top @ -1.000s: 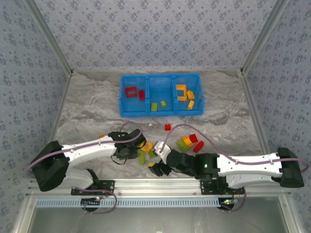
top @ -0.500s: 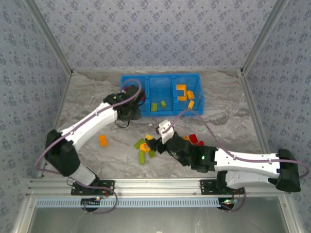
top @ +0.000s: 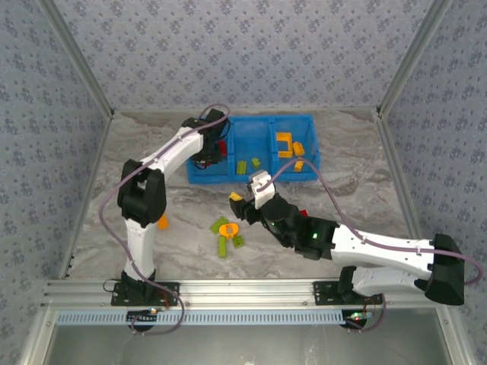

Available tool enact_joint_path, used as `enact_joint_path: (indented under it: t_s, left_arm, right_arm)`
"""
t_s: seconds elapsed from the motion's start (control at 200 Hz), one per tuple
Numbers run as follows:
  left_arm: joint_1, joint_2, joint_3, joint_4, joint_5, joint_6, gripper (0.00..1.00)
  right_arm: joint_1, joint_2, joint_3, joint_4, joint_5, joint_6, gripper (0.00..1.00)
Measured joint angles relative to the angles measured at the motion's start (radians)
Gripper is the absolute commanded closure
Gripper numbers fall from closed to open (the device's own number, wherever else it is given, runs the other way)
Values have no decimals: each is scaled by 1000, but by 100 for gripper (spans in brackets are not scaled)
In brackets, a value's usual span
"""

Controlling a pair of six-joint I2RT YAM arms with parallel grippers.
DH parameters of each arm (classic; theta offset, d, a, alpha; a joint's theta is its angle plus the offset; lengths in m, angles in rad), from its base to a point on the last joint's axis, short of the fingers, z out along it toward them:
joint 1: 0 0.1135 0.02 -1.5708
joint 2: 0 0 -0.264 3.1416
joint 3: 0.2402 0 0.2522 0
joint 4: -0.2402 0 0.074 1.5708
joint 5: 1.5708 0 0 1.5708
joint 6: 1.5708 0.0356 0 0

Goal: Sort the legos into containers by color

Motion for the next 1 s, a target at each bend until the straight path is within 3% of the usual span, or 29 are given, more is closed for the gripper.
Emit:
enact_joint_path:
  t_s: [0.09,0.365,0.59,0.76,0.999]
  left_arm:
    - [10,69,67,-17,-11,14,72]
    - [21,188,187,-61,-20,32,44]
    - [21,174,187,-76,-20,32,41]
    - [7,56,154,-76,-20,21,41]
    - [-50,-301,-37,-39,-20,-20,41]
  right_arm:
    - [0,2,0,0,-1,6,29]
    - [-11,7,0,-31,-10,37,29]
    - [-14,7,0,-95,-19,83,29]
    - [-14,8,0,-168,-19,117,31]
    - [36,97,23,-299,-18,186,33]
